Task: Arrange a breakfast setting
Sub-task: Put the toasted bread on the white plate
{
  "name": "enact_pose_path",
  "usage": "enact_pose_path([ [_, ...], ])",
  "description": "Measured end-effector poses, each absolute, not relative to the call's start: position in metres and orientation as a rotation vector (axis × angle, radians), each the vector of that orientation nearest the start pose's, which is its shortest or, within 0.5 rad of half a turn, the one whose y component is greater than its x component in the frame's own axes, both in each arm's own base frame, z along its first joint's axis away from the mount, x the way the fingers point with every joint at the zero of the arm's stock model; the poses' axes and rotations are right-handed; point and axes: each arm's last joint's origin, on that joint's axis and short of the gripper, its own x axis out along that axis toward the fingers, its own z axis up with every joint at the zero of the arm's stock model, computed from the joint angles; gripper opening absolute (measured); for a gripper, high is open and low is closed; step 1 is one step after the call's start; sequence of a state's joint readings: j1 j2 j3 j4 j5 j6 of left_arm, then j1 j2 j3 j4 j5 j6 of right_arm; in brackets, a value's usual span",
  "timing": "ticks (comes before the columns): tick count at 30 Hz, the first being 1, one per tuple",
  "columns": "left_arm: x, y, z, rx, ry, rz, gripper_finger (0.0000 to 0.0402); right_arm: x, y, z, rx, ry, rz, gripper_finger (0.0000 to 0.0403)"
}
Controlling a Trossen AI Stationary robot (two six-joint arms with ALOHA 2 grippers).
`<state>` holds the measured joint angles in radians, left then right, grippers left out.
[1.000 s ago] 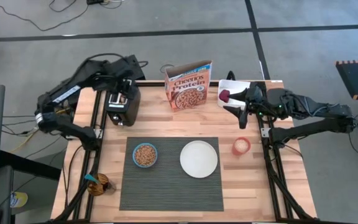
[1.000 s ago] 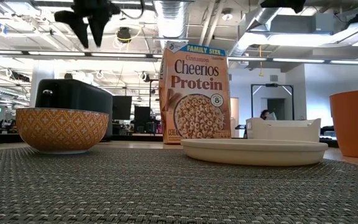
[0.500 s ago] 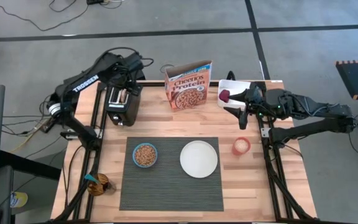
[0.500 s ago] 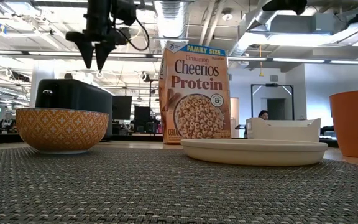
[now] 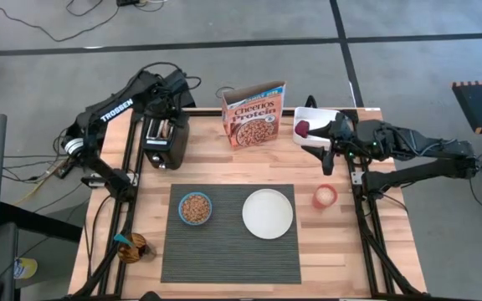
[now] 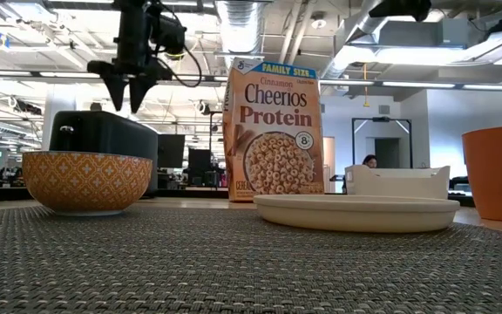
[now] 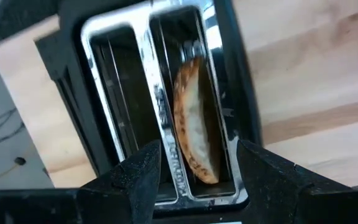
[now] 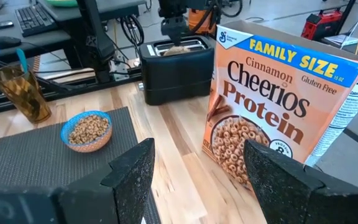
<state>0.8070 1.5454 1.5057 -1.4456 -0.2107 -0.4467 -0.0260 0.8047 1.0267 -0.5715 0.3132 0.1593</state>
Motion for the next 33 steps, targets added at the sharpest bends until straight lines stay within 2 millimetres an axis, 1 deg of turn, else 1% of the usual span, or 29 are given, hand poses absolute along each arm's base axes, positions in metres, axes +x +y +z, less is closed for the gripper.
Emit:
enact_pose_path([
  [3,0.178,0.194,0.315,-0.815,1.271,1.137,0.0196,0.152,-0.013,0.373,0.102,0.324,-0.362,0.0272],
  [7,0.177,0.193,0.308,-0.83,1.265,1.148,0.0196,0.152,-0.013,0.373,0.093,0.326,-0.36,0.0272],
  [13,0.177,0.193,0.293,-0.834,1.275,1.15,0.0194,0.152,-0.013,0.373,0.072,0.329,-0.357,0.0272],
  [16,0.177,0.193,0.291,-0.837,1.275,1.152,0.0175,0.152,-0.013,0.373,0.071,0.329,-0.357,0.0272],
  [22,0.178,0.194,0.292,-0.84,1.265,1.147,0.0112,0.152,-0.013,0.373,0.07,0.328,-0.357,0.0272],
  [26,0.178,0.194,0.292,-0.837,1.262,1.147,0.0077,0.152,-0.013,0.373,0.07,0.328,-0.358,0.0272],
  [29,0.177,0.195,0.29,-0.813,1.283,1.176,0.0061,0.152,-0.013,0.373,0.07,0.327,-0.358,0.0272],
  [33,0.176,0.195,0.288,-0.797,1.284,1.2,0.0054,0.152,-0.013,0.374,0.07,0.327,-0.358,0.0272],
])
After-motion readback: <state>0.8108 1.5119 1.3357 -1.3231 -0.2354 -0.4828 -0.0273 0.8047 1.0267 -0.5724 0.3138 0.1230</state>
